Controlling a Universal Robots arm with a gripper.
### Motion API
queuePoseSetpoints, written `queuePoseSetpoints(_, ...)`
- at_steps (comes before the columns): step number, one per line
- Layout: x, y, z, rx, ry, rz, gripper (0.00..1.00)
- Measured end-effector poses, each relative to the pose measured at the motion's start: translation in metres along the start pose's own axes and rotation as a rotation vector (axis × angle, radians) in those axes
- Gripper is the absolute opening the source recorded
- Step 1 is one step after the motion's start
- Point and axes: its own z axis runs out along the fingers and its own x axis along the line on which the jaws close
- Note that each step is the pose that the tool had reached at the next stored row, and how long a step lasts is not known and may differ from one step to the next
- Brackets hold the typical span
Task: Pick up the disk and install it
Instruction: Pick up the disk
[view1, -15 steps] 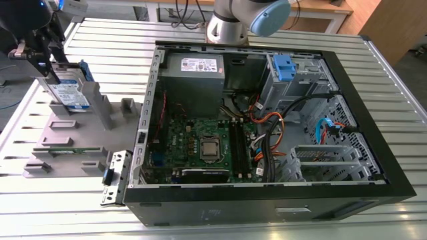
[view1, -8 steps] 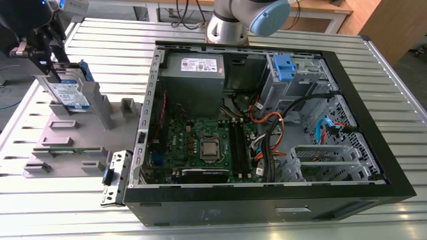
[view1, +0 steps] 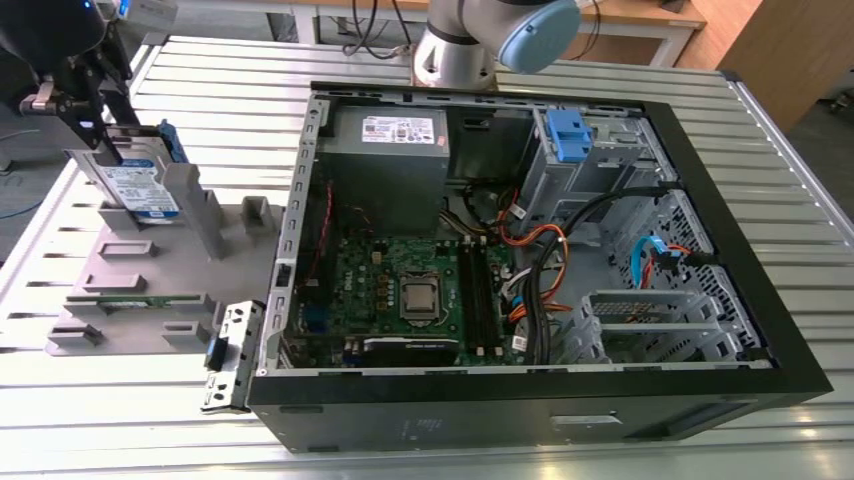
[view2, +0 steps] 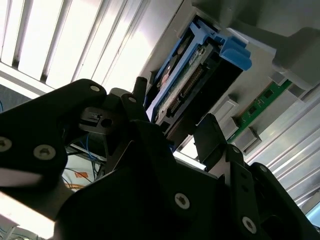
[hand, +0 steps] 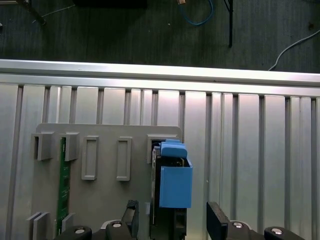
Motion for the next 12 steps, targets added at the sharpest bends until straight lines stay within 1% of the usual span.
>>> queuePoseSetpoints(3, 0.001, 0.0001, -0.0001, 0.0, 0.0001, 0.0, 0.64)
queuePoseSetpoints(7, 0.0066, 0.0002, -0.0002, 0.0, 0.0001, 0.0, 0.64)
queuePoseSetpoints(12, 0.007, 0.0002, -0.0002, 0.0, 0.0, 0.0, 0.64)
